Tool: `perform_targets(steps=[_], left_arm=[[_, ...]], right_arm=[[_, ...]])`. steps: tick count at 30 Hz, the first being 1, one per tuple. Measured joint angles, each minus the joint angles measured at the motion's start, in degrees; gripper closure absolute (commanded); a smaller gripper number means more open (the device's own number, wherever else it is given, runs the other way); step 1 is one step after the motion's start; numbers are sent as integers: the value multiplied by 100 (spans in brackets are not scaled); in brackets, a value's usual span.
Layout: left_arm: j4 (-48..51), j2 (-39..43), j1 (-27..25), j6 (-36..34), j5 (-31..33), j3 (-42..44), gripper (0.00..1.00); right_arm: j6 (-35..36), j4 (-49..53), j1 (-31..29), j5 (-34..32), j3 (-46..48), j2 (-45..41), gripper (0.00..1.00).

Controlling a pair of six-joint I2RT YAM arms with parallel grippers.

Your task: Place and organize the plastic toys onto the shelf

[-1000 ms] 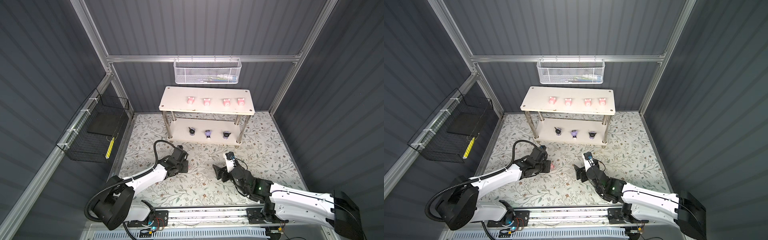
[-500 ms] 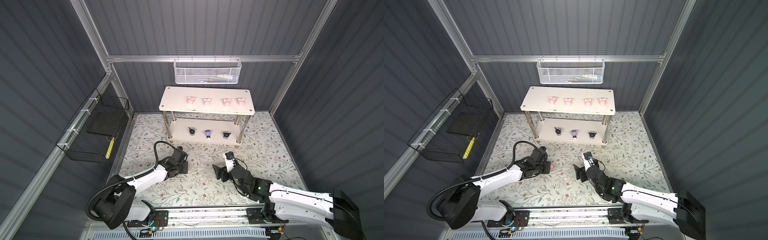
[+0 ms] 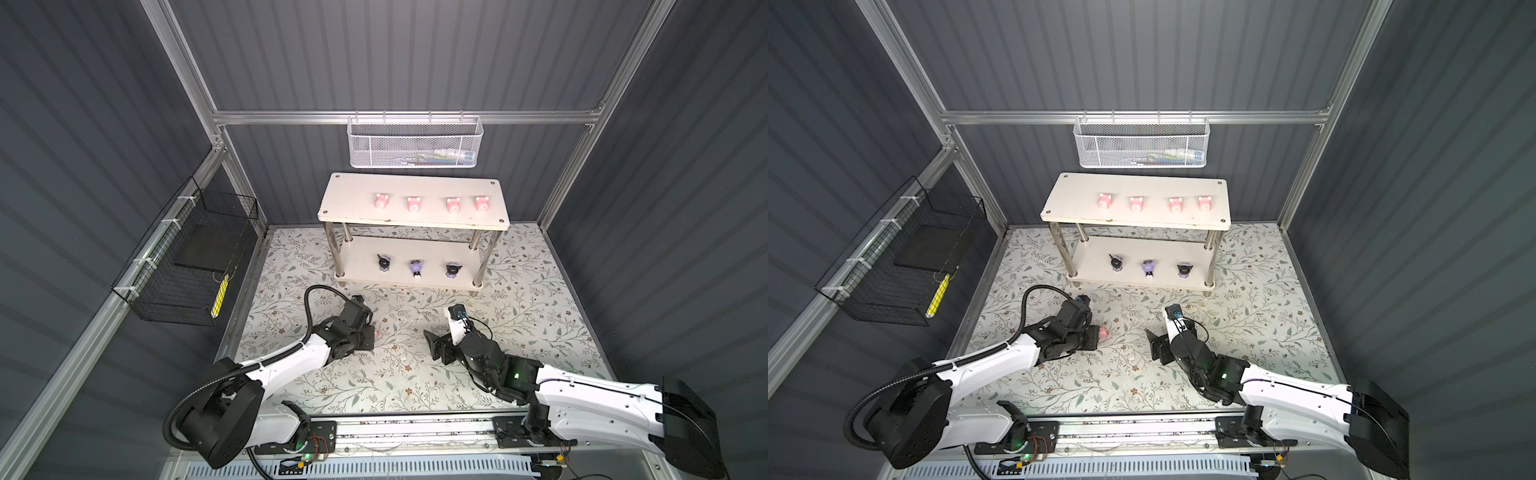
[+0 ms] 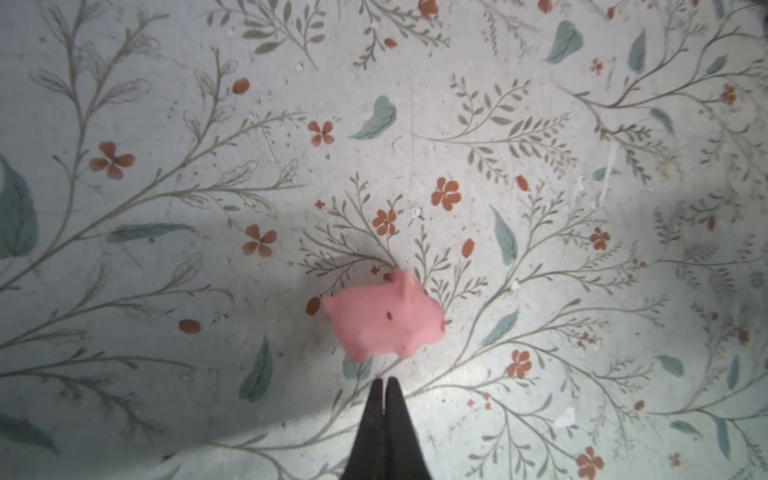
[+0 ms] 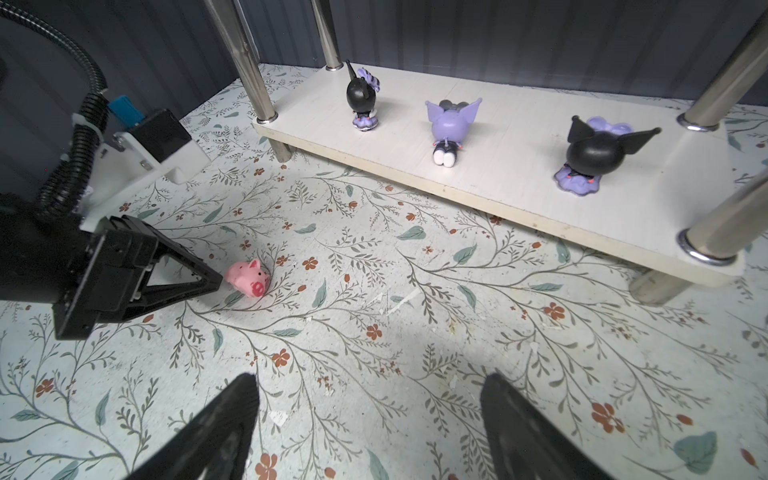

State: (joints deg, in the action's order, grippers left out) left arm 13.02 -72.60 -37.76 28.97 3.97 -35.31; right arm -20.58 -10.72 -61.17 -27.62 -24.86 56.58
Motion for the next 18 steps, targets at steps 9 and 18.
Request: perform_targets(steps=[9,18], left_arm=[[57,-66,37,-28,2,-363,100],[-61,-579,48,-46,2,-365,100]], right_arm=[[2,-46,0,48,-28,131,14],[0,-46,7,63,-28,122,14]])
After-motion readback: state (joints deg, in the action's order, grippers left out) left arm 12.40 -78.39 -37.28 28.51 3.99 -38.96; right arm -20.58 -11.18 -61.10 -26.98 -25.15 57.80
